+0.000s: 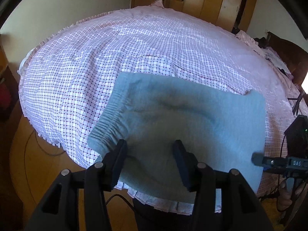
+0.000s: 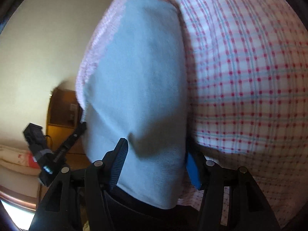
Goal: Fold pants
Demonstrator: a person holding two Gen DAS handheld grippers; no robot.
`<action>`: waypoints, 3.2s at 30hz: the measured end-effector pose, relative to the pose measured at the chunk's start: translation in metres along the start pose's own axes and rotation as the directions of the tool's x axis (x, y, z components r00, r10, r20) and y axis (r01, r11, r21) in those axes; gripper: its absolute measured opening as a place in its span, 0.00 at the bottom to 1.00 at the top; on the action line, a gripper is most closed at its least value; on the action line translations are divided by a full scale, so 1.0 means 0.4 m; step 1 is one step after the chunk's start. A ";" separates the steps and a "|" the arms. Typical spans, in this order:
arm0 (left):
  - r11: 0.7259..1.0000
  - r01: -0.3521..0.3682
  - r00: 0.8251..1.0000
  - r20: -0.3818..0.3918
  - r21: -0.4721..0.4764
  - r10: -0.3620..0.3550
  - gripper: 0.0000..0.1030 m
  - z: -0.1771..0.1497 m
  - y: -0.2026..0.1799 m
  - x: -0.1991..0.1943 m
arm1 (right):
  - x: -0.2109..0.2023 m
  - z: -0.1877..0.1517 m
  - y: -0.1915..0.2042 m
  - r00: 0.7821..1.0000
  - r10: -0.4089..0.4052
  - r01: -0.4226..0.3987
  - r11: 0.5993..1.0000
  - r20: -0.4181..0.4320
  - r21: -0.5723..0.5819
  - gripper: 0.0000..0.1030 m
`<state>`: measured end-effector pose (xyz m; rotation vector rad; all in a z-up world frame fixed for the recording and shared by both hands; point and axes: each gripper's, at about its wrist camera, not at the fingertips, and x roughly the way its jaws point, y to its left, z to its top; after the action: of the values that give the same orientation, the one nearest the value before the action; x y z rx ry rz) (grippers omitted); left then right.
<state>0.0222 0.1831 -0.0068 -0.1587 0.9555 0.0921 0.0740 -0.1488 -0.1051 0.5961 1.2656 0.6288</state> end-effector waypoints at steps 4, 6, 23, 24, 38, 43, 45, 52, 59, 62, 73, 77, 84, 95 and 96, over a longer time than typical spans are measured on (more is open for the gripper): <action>1.000 -0.010 1.000 0.010 0.028 0.010 0.51 0.001 -0.017 -0.015 | -0.020 -0.004 0.024 0.999 -0.035 0.036 0.997 0.022 -0.068 0.38; 0.999 -0.006 1.000 0.008 0.041 0.005 0.51 -0.001 -0.021 -0.017 | -0.002 0.004 0.029 0.999 -0.041 0.042 0.997 0.020 -0.065 0.32; 0.990 0.120 0.991 0.051 0.080 -0.124 0.51 -0.004 -0.064 -0.075 | -0.040 0.026 0.167 0.985 0.109 -0.087 0.983 0.133 -0.160 0.05; 0.986 0.139 0.988 0.050 0.090 -0.144 0.51 -0.004 -0.073 -0.076 | -0.039 0.027 0.168 0.985 0.114 -0.093 0.983 0.131 -0.156 0.05; 0.973 0.201 0.979 0.011 0.116 -0.204 0.52 -0.004 -0.106 -0.031 | -0.093 0.067 0.256 0.992 0.074 -0.042 0.960 0.104 -0.278 0.05; 0.979 0.160 0.984 0.058 0.125 -0.168 0.51 0.051 -0.124 -0.009 | -0.099 0.064 0.294 0.992 0.069 -0.031 0.944 0.106 -0.329 0.05; 0.981 0.149 0.986 0.055 0.121 -0.156 0.51 0.069 -0.125 0.017 | -0.098 0.064 0.304 0.992 0.075 -0.036 0.940 0.102 -0.338 0.05; 0.975 0.194 0.981 -0.018 0.106 -0.193 0.51 0.064 -0.115 0.053 | -0.081 0.081 0.340 0.995 0.072 -0.043 0.930 0.067 -0.365 0.05; 0.983 0.180 0.982 0.056 0.043 -0.182 0.52 0.033 -0.005 -0.055 | -0.047 0.116 0.421 0.996 0.084 -0.070 0.902 0.014 -0.425 0.05; 0.986 0.165 0.984 0.061 0.009 -0.165 0.52 0.018 0.046 -0.069 | -0.024 0.122 0.455 0.996 0.086 -0.079 0.890 -0.005 -0.450 0.05; 0.969 0.233 0.972 0.031 -0.086 -0.231 0.51 0.005 0.118 -0.040 | 0.105 0.152 0.576 0.990 0.102 -0.136 0.863 -0.096 -0.487 0.05; 0.967 0.210 0.977 0.071 -0.144 -0.202 0.51 0.027 0.193 -0.058 | 0.157 0.153 0.600 0.985 0.102 -0.155 0.862 -0.136 -0.482 0.05; 0.966 0.153 0.987 0.084 -0.210 -0.138 0.51 0.026 0.279 -0.065 | 0.271 0.169 0.620 0.983 0.070 -0.139 0.885 -0.167 -0.444 0.05; 0.947 0.192 0.980 0.101 -0.257 -0.172 0.52 -0.011 0.297 -0.103 | 0.425 0.174 0.627 0.979 0.021 -0.099 0.919 -0.204 -0.381 0.15; 0.945 0.202 0.978 0.111 -0.258 -0.179 0.52 -0.011 0.296 -0.114 | 0.420 0.173 0.626 0.979 0.029 -0.105 0.920 -0.202 -0.378 0.16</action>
<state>-0.0253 0.2984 0.0169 -0.4930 0.8338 0.0487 0.1471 0.1412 -0.0253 0.2528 1.2572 0.9864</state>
